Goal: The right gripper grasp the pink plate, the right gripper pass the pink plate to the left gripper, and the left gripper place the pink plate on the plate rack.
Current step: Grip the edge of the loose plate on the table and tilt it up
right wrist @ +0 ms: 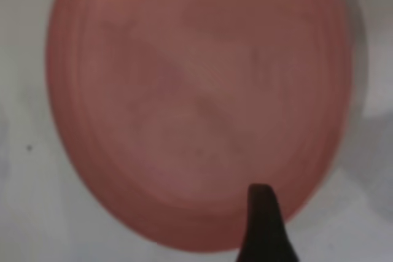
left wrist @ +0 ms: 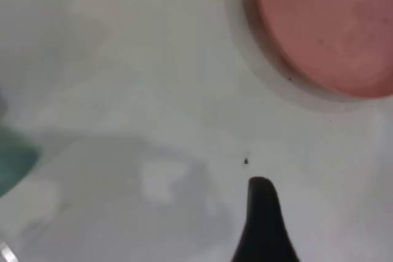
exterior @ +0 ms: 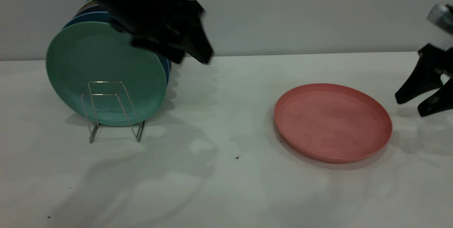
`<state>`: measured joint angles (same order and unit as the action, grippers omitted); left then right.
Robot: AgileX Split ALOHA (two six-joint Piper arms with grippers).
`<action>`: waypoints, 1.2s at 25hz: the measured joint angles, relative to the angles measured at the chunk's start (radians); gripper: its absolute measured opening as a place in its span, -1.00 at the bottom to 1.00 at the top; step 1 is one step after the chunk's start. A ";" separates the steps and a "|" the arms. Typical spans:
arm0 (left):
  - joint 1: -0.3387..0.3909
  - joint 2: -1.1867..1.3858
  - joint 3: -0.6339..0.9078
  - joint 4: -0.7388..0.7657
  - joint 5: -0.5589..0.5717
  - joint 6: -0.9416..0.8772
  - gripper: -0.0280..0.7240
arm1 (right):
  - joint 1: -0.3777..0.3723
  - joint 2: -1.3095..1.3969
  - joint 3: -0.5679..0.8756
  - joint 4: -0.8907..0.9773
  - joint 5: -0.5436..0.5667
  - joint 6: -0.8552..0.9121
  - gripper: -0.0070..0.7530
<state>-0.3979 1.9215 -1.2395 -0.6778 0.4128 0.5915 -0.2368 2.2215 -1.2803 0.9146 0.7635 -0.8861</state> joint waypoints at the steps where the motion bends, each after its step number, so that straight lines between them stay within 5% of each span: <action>1: -0.012 0.016 -0.004 -0.002 -0.001 0.001 0.55 | 0.000 0.021 -0.011 0.000 0.000 -0.007 0.44; 17: -0.046 0.045 -0.011 -0.006 -0.017 0.005 0.55 | 0.052 0.225 -0.148 0.106 0.051 -0.081 0.35; 20: -0.046 0.045 -0.011 -0.006 -0.024 0.005 0.55 | 0.087 0.229 -0.148 0.112 0.038 -0.100 0.02; 24: -0.046 0.045 -0.011 -0.006 -0.032 0.005 0.55 | 0.125 0.236 -0.148 0.140 0.027 -0.156 -0.80; 30: -0.046 0.045 -0.011 -0.003 -0.009 0.005 0.55 | 0.129 0.227 -0.148 0.284 0.124 -0.337 -0.93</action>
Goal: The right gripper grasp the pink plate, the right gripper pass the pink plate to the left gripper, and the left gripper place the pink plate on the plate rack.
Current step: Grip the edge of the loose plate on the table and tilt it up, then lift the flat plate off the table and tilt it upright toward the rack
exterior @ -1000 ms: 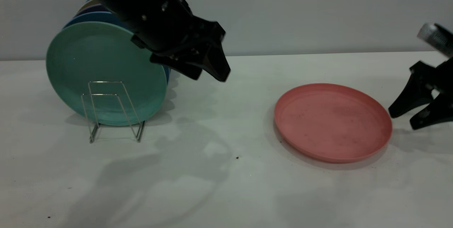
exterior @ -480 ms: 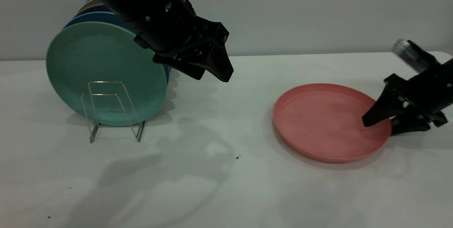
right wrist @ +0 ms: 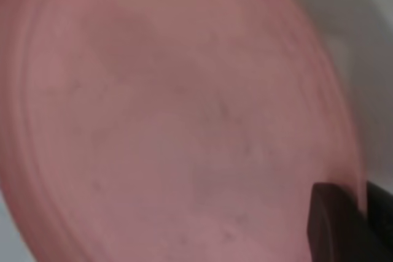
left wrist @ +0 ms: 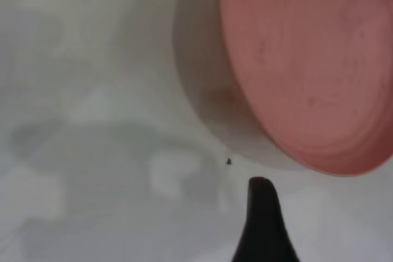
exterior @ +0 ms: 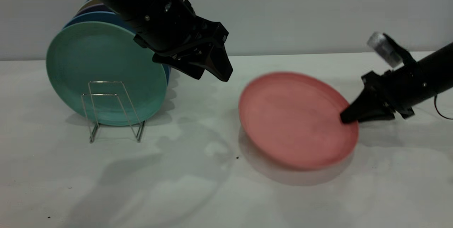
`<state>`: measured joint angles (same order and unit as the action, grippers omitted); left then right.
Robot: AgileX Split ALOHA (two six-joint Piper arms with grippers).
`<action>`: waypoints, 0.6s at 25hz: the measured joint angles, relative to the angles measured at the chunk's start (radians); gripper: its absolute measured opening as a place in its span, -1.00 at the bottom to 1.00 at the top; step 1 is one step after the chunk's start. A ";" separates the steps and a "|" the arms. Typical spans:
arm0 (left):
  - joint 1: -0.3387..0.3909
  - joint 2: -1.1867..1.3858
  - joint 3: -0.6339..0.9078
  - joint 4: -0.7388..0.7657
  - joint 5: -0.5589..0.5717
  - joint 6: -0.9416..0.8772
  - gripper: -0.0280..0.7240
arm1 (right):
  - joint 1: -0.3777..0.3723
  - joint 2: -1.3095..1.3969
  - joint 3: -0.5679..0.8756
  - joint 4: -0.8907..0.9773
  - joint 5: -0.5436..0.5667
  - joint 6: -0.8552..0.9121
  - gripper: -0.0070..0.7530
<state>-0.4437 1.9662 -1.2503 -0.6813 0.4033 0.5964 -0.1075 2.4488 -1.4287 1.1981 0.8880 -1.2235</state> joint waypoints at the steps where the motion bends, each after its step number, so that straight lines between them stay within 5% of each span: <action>1: 0.000 0.000 0.000 0.001 0.005 0.000 0.55 | 0.000 -0.010 0.000 0.010 0.023 -0.026 -0.93; 15: -0.009 0.000 0.000 -0.119 -0.115 -0.039 0.51 | 0.062 -0.100 0.000 0.063 0.130 -0.141 -0.93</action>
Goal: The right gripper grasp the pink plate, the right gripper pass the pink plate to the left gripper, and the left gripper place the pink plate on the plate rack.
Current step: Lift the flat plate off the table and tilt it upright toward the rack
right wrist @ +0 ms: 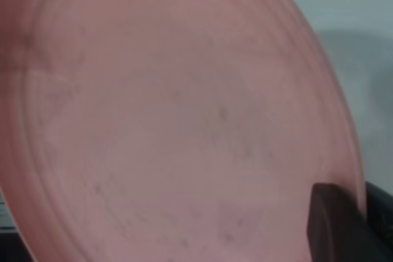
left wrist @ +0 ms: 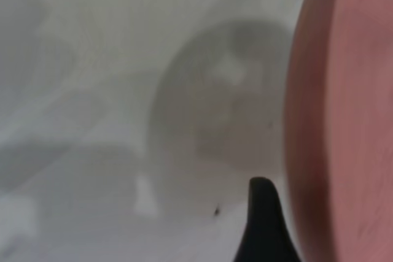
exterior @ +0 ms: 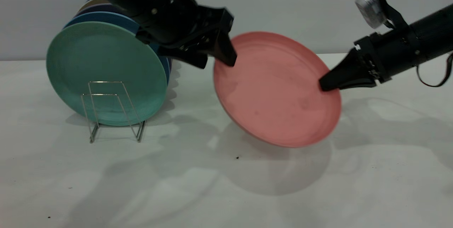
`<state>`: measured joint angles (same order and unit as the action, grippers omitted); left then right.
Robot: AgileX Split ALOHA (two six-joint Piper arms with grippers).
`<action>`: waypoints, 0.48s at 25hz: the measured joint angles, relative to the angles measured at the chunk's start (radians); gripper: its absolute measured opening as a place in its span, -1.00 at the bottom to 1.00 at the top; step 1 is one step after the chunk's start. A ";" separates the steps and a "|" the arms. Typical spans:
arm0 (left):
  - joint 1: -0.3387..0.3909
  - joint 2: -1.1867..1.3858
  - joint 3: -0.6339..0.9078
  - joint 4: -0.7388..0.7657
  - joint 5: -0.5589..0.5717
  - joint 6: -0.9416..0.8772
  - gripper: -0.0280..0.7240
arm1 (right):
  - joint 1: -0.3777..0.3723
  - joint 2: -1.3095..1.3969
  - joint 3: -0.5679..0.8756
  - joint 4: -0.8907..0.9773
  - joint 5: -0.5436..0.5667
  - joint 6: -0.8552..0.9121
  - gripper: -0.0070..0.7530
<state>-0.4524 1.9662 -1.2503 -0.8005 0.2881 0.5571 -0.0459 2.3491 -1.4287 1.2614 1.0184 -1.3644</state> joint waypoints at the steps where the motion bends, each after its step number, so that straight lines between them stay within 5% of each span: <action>1: -0.001 0.000 0.000 -0.016 -0.008 0.000 0.47 | 0.009 0.000 0.000 0.012 0.000 -0.004 -0.93; 6: -0.001 0.004 0.000 -0.038 -0.005 -0.001 0.14 | 0.029 0.000 0.000 0.058 0.015 -0.029 -0.93; 12: -0.001 0.011 0.000 -0.040 0.001 -0.002 -0.50 | 0.046 0.000 0.000 0.068 0.023 -0.046 -0.93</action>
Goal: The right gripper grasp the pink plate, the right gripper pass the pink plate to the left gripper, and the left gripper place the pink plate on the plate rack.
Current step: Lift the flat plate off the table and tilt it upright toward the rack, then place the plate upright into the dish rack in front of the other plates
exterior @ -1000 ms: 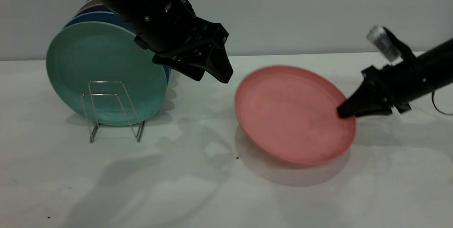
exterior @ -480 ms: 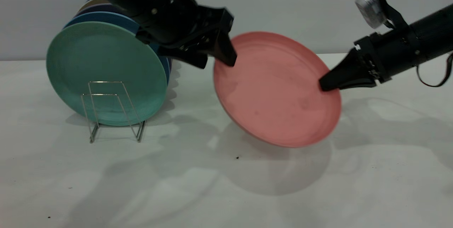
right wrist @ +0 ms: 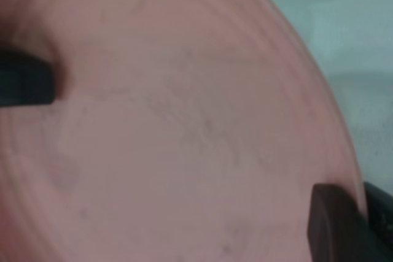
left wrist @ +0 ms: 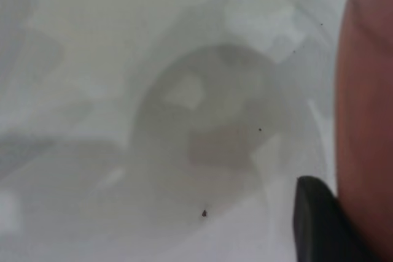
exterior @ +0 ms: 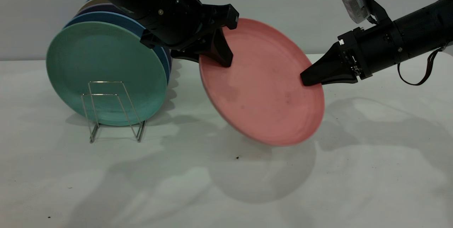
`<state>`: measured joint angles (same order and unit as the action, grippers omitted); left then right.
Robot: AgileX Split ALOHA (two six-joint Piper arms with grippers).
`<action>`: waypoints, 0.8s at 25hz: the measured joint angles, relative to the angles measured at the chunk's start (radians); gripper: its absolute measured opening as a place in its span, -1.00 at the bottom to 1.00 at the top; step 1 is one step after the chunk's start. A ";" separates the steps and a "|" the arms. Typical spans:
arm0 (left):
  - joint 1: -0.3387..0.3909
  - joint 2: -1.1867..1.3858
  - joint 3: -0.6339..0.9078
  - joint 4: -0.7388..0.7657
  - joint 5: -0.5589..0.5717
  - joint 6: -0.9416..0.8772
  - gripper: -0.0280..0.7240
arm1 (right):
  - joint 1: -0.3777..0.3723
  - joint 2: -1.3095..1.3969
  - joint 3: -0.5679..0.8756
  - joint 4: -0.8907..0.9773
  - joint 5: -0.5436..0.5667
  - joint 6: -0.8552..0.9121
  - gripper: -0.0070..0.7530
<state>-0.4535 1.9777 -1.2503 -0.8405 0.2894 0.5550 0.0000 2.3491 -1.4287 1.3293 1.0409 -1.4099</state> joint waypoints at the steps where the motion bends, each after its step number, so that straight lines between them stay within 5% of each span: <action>1: 0.000 0.000 0.000 -0.001 -0.005 -0.003 -0.62 | 0.000 0.000 0.000 0.001 0.002 -0.003 -0.93; 7: 0.001 0.000 -0.003 -0.002 -0.020 0.016 -0.68 | -0.001 0.000 0.001 0.041 0.008 -0.005 -0.78; 16: 0.013 -0.006 -0.004 0.012 0.015 0.294 -0.68 | -0.012 -0.145 0.001 0.090 0.080 0.013 0.42; 20: 0.089 -0.062 -0.004 0.072 0.048 0.392 -0.68 | -0.060 -0.310 0.001 0.057 0.098 0.075 0.54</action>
<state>-0.3642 1.9160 -1.2546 -0.7681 0.3371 0.9468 -0.0602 2.0395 -1.4277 1.3867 1.1392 -1.3345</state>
